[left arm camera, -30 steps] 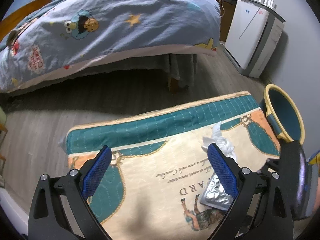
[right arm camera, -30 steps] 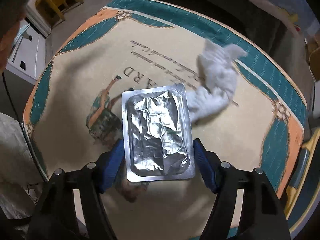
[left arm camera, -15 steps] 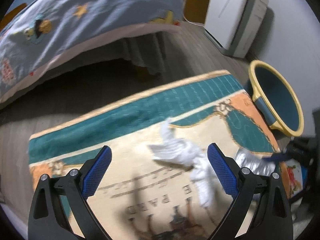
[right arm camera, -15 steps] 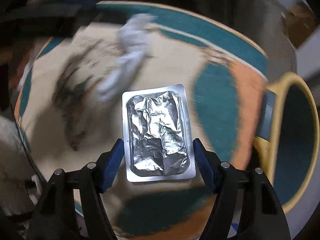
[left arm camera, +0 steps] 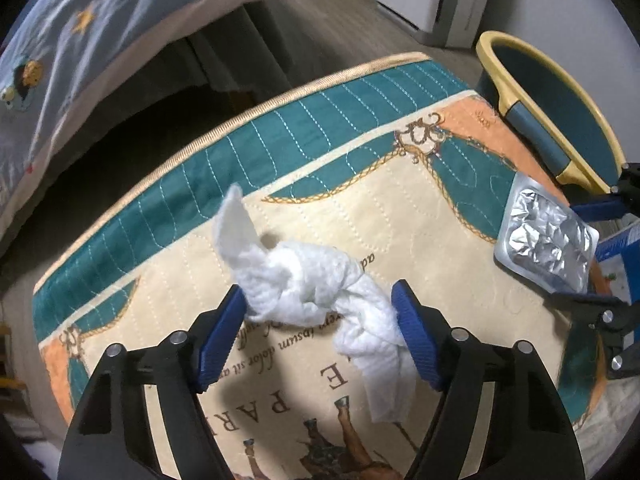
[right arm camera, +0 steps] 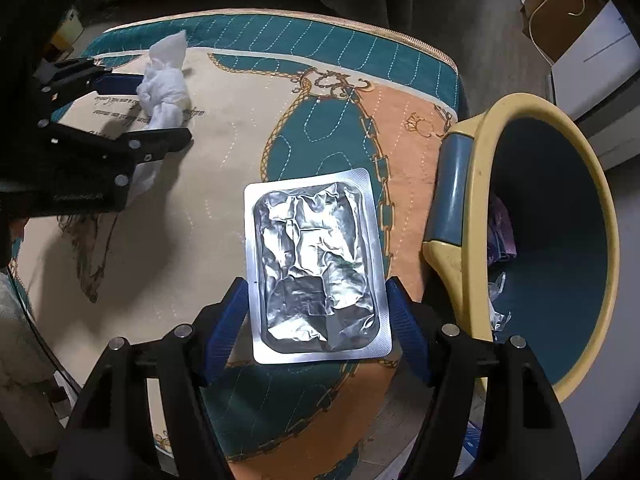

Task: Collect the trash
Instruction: 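Grasp the silver blister pack with the right gripper while the left grasps white tissue, then carry the blister pack and tissue over the bin and open both grippers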

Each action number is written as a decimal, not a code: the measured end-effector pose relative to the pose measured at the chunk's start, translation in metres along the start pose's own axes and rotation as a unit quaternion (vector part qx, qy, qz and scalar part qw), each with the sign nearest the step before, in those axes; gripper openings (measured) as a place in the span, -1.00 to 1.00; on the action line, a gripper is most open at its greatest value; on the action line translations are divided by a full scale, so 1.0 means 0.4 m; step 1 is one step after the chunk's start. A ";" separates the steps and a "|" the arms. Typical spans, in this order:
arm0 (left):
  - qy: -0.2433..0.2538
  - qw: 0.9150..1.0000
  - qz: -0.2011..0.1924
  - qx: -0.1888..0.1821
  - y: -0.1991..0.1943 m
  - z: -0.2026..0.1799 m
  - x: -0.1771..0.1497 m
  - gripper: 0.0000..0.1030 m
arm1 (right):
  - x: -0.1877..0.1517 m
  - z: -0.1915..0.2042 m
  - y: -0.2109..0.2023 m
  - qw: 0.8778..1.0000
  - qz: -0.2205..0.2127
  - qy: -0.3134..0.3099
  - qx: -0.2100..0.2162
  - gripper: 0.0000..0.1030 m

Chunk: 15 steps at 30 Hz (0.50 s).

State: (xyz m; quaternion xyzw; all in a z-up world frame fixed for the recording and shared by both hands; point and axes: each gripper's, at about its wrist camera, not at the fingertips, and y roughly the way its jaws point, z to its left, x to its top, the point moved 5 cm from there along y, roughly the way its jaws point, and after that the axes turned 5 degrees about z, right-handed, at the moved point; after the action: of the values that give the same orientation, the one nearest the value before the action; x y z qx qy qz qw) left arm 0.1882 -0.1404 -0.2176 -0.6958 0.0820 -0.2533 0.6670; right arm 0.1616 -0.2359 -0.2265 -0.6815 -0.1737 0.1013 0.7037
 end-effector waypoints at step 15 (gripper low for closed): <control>0.017 1.000 -0.002 -0.004 -0.038 0.010 -0.041 -0.61 | -0.031 -0.018 0.011 1.000 -0.006 0.009 -0.011 0.33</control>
State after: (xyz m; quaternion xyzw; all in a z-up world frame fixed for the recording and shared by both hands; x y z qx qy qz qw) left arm 0.1726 -0.1278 -0.2067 -0.6946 0.0927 -0.2659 0.6619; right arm 0.1533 -0.2469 -0.2322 -0.6892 -0.1726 0.0893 0.6980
